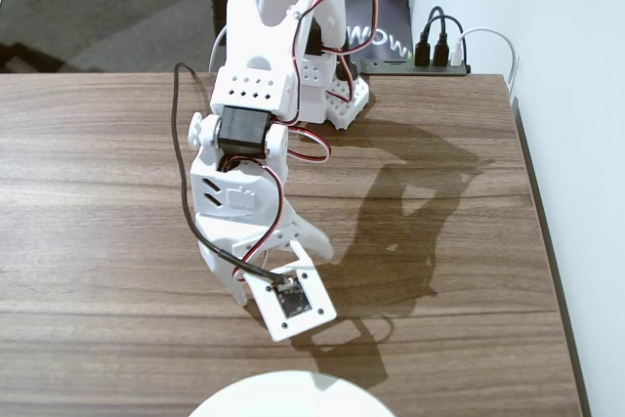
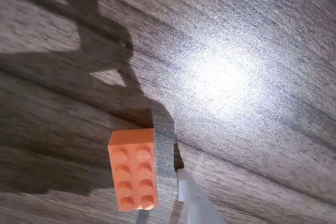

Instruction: Grasp a lego block and put it on the plate.

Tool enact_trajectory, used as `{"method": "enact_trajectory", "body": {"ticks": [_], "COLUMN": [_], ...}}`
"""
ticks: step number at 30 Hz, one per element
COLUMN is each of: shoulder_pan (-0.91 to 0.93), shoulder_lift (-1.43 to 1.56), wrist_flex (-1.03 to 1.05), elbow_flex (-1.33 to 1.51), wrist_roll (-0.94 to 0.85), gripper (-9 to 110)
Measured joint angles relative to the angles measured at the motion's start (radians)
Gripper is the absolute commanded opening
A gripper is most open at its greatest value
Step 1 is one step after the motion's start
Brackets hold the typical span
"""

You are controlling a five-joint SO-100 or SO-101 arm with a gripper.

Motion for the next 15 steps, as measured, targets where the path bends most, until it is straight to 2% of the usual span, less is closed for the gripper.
{"method": "enact_trajectory", "body": {"ticks": [6,15], "shoulder_pan": [0.0,-0.015], "shoulder_lift": [-0.005,-0.011], "wrist_flex": [0.0,0.002], "elbow_flex": [-0.006,-0.017], "wrist_roll": [0.028,0.058], "gripper": [23,13]}}
